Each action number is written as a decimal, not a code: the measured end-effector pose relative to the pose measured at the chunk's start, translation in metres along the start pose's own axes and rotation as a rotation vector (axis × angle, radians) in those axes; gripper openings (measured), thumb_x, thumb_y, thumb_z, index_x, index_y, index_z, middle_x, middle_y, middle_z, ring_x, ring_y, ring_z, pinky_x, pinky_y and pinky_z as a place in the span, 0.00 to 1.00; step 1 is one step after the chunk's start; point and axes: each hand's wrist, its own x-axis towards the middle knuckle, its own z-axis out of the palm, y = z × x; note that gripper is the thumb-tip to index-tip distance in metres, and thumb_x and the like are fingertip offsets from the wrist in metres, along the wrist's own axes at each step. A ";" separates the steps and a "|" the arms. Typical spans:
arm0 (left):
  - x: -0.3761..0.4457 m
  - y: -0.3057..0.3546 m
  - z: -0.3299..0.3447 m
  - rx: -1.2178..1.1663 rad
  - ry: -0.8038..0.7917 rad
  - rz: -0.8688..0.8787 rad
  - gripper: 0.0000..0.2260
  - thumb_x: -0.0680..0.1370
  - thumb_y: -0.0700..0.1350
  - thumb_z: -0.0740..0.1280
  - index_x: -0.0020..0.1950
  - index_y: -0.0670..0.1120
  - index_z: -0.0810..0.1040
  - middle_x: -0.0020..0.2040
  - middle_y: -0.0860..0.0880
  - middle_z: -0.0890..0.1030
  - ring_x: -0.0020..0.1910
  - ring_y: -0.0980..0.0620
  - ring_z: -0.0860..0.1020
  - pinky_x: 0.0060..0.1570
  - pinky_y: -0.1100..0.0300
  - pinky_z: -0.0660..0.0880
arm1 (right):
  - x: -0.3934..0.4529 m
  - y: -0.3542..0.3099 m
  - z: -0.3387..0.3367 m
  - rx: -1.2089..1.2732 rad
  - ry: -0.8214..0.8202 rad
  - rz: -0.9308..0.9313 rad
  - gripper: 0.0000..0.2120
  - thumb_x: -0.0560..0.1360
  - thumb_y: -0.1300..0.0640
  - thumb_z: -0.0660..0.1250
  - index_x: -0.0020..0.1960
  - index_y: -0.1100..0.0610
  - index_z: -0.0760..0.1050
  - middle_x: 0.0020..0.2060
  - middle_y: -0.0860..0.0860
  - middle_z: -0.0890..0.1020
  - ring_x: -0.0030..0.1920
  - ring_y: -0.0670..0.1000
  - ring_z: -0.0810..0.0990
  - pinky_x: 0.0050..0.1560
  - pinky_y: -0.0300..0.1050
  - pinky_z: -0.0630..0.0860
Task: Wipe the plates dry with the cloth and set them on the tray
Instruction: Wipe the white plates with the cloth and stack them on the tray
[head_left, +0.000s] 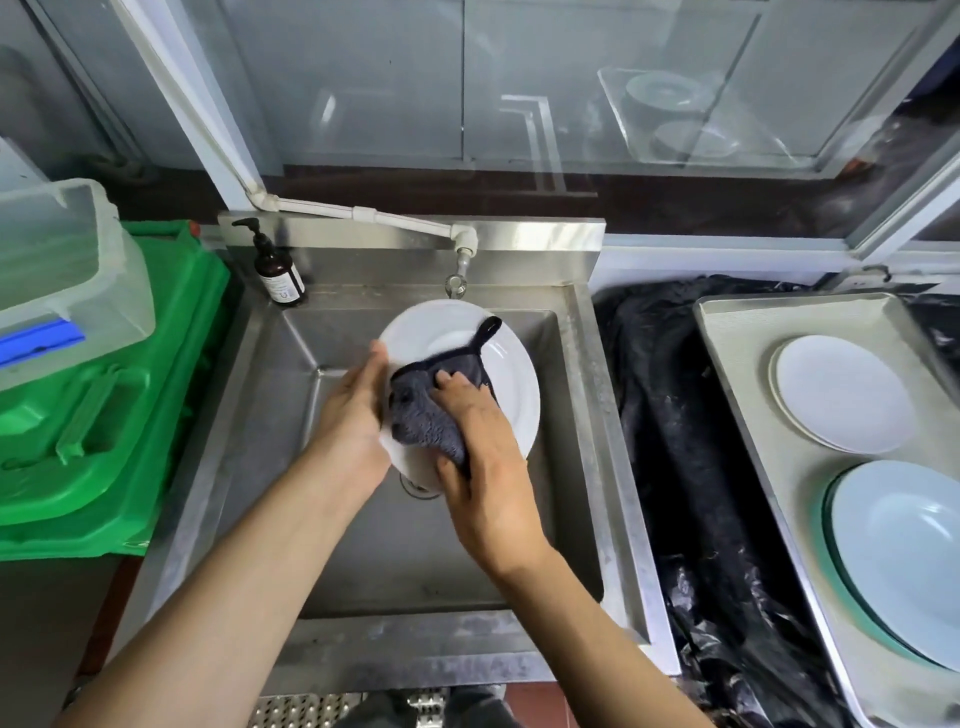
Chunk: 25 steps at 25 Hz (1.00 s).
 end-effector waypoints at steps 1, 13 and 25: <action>0.001 0.000 0.002 -0.001 0.006 0.004 0.15 0.81 0.51 0.67 0.59 0.41 0.81 0.54 0.38 0.83 0.53 0.40 0.81 0.55 0.44 0.79 | -0.009 0.005 -0.002 -0.018 -0.023 -0.024 0.23 0.81 0.60 0.63 0.75 0.54 0.67 0.76 0.51 0.71 0.79 0.50 0.64 0.79 0.58 0.62; 0.014 -0.077 0.003 0.171 0.150 -0.093 0.13 0.79 0.53 0.70 0.59 0.48 0.82 0.58 0.47 0.84 0.57 0.44 0.83 0.62 0.44 0.77 | -0.077 0.138 -0.108 -0.529 0.053 0.564 0.14 0.85 0.55 0.62 0.69 0.56 0.73 0.61 0.53 0.81 0.62 0.56 0.77 0.62 0.51 0.73; 0.006 -0.088 0.018 0.558 -0.058 0.338 0.13 0.83 0.55 0.63 0.44 0.53 0.81 0.36 0.62 0.81 0.36 0.65 0.75 0.35 0.71 0.71 | -0.081 0.123 -0.100 -0.555 -0.188 0.859 0.22 0.83 0.48 0.61 0.76 0.50 0.68 0.71 0.52 0.75 0.70 0.56 0.72 0.70 0.52 0.67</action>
